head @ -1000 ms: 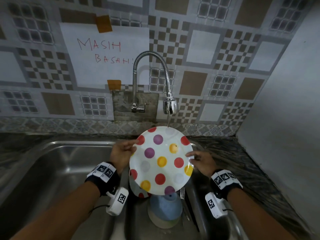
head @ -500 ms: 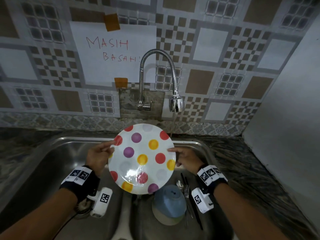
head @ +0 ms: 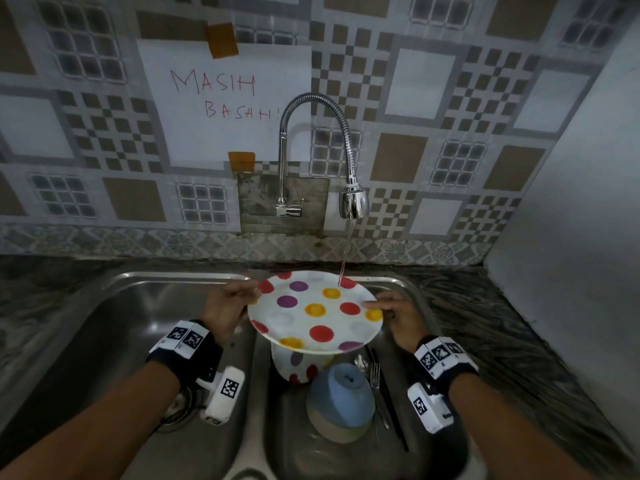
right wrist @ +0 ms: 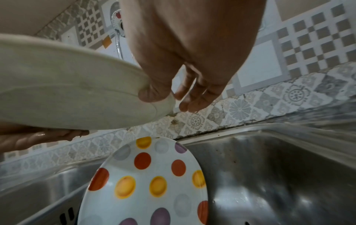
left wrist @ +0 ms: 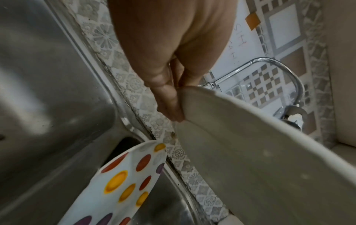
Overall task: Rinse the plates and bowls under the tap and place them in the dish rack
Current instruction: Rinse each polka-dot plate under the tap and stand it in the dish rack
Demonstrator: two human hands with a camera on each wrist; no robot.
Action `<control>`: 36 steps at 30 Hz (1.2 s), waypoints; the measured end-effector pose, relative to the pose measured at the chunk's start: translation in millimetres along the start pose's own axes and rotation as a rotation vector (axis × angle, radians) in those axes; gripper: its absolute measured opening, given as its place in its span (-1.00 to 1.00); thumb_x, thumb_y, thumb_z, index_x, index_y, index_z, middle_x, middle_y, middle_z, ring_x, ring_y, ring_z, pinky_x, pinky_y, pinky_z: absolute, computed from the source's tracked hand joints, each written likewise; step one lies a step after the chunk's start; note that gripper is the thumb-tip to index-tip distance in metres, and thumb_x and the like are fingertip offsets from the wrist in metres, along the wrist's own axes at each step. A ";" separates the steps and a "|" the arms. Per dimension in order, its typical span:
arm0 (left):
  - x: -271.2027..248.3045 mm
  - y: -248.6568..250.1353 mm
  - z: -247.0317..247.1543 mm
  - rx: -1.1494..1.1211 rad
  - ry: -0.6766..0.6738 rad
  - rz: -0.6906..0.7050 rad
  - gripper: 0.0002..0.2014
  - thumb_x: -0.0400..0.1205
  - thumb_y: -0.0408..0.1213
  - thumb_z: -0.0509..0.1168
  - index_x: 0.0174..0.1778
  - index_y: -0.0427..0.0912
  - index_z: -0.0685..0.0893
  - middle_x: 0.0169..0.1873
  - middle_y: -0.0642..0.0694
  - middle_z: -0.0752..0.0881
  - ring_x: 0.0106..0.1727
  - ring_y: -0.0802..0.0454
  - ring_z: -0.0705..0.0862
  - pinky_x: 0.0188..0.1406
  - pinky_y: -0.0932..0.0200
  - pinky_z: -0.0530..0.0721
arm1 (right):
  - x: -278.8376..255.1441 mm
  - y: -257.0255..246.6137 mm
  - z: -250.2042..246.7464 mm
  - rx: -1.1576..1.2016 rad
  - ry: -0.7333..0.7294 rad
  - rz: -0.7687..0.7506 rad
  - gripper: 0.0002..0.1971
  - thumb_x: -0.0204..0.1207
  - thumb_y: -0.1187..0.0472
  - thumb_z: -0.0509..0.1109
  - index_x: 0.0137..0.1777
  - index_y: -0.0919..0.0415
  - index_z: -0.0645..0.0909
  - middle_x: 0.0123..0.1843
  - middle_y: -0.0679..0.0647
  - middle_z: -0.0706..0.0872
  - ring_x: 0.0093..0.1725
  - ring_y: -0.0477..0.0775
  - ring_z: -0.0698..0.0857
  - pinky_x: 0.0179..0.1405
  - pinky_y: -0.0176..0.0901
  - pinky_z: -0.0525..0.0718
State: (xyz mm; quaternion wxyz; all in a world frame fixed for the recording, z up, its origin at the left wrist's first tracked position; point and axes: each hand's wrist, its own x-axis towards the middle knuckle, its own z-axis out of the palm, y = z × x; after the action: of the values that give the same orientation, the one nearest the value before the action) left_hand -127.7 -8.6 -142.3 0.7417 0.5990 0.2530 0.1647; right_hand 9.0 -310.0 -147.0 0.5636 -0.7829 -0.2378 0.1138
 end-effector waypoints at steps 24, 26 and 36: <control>13.9 -17.4 58.3 0.486 -0.363 0.337 -0.59 0.58 -0.06 0.37 0.37 0.23 0.60 0.28 0.18 0.69 0.42 0.09 0.57 0.44 -0.07 0.52 | -31.3 24.3 -51.3 -0.233 0.410 -0.033 -0.61 0.51 0.09 0.44 0.34 -0.13 0.58 -0.04 -0.03 0.79 -0.03 -0.10 0.73 0.11 0.02 0.72; 16.1 -12.9 63.1 0.571 -0.350 0.341 -0.48 0.58 0.05 0.34 0.47 0.39 0.40 0.37 0.28 0.57 0.46 0.17 0.49 0.47 -0.03 0.49 | -31.7 24.2 -52.5 -0.212 0.413 -0.073 -0.53 0.54 0.07 0.41 0.43 -0.21 0.48 0.07 -0.03 0.77 0.04 -0.07 0.73 0.14 -0.07 0.69; 22.5 6.0 92.8 0.690 -0.356 0.363 -0.41 0.63 -0.10 0.33 0.59 0.10 0.32 0.41 -0.03 0.59 0.42 0.01 0.55 0.33 0.08 0.58 | -25.3 29.9 -72.3 -0.244 0.390 -0.089 -0.51 0.59 0.15 0.36 0.51 -0.07 0.41 0.31 -0.12 0.58 0.24 -0.16 0.57 0.28 -0.30 0.47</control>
State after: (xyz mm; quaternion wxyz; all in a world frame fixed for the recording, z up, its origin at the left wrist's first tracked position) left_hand -55.8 -69.6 -126.2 0.4889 0.8659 0.0519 0.0922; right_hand 26.8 -390.1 -152.8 0.5045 -0.8411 -0.1707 -0.0943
